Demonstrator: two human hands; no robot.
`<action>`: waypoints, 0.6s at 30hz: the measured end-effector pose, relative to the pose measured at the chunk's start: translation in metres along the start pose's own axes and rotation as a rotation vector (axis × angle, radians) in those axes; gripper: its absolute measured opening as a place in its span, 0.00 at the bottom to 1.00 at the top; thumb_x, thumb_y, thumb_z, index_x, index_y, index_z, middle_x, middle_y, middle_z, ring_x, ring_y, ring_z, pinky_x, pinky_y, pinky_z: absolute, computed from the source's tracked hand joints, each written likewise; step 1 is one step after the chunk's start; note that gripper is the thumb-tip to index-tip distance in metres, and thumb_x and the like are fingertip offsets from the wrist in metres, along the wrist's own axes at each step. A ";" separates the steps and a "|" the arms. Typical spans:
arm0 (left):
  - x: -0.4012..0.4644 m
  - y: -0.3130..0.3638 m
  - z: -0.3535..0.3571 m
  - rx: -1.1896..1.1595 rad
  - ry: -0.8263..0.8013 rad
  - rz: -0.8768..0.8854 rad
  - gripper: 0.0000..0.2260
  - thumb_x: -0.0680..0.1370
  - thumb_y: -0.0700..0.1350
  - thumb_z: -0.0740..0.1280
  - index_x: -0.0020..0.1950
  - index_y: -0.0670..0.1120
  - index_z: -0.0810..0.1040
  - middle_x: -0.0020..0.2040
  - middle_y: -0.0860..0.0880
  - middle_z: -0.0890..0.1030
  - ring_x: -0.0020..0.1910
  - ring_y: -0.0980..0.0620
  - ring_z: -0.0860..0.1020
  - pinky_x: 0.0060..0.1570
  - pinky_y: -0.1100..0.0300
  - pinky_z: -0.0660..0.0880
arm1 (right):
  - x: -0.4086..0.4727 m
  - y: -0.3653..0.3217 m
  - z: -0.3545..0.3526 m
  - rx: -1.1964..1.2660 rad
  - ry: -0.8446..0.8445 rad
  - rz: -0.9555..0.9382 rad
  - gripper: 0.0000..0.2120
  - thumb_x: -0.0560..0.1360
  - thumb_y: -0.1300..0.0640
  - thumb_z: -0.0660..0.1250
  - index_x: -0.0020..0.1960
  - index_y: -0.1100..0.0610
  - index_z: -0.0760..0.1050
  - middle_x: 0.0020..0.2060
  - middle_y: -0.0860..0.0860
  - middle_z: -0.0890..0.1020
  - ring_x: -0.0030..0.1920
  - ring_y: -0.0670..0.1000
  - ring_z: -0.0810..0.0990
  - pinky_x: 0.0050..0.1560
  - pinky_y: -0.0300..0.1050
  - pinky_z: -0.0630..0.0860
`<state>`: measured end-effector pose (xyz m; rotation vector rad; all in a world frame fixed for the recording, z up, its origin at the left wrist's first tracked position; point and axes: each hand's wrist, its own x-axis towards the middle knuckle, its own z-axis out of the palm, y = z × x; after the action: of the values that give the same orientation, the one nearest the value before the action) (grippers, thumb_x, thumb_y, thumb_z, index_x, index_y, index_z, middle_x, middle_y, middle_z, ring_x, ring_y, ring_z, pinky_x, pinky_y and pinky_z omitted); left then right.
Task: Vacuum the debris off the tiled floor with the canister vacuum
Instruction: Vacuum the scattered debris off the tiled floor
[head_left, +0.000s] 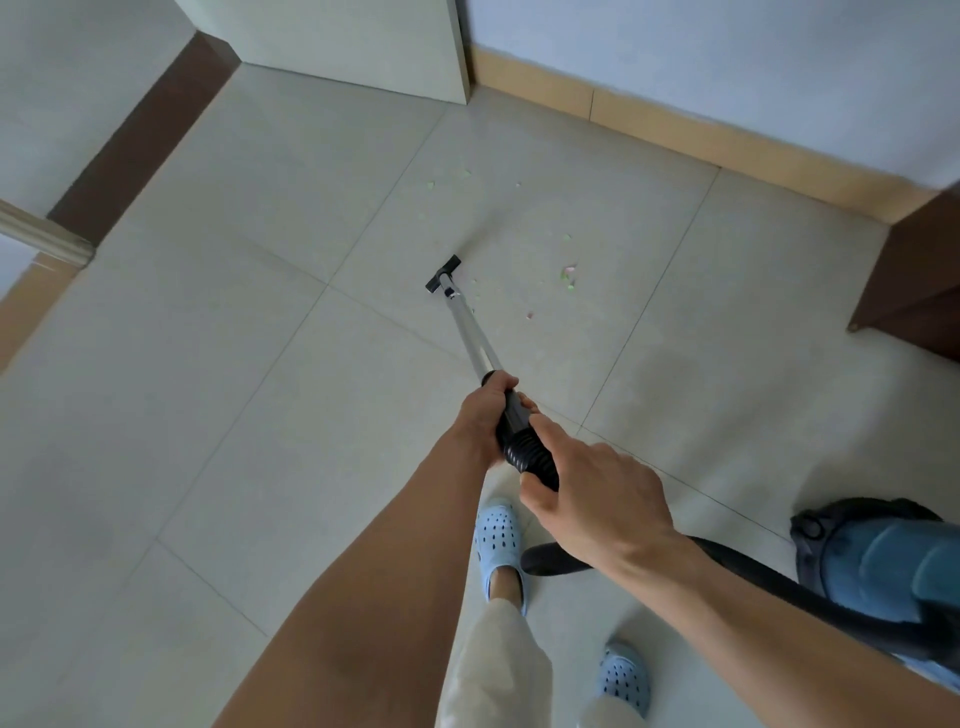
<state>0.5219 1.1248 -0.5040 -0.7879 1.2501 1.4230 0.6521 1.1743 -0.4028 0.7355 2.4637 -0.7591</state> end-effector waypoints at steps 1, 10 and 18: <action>0.005 0.012 0.000 0.007 0.003 0.001 0.08 0.78 0.41 0.63 0.39 0.42 0.68 0.29 0.46 0.72 0.28 0.50 0.71 0.31 0.58 0.73 | 0.010 -0.006 -0.003 0.010 0.008 0.003 0.28 0.82 0.45 0.57 0.81 0.45 0.55 0.53 0.53 0.83 0.53 0.58 0.81 0.45 0.48 0.68; 0.046 0.101 -0.012 0.070 -0.004 0.029 0.07 0.77 0.40 0.63 0.41 0.41 0.69 0.29 0.46 0.73 0.27 0.49 0.71 0.29 0.59 0.74 | 0.088 -0.054 -0.016 0.077 0.033 0.013 0.29 0.83 0.45 0.56 0.82 0.45 0.53 0.53 0.53 0.83 0.50 0.57 0.81 0.44 0.47 0.70; 0.084 0.162 -0.014 0.075 -0.025 0.047 0.06 0.77 0.39 0.63 0.40 0.41 0.69 0.27 0.46 0.73 0.23 0.50 0.72 0.28 0.60 0.73 | 0.147 -0.083 -0.028 0.130 0.034 0.059 0.29 0.84 0.46 0.55 0.83 0.46 0.51 0.53 0.52 0.83 0.43 0.54 0.73 0.45 0.46 0.70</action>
<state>0.3436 1.1473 -0.5400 -0.6921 1.3031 1.4114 0.4845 1.1847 -0.4329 0.8719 2.4291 -0.8971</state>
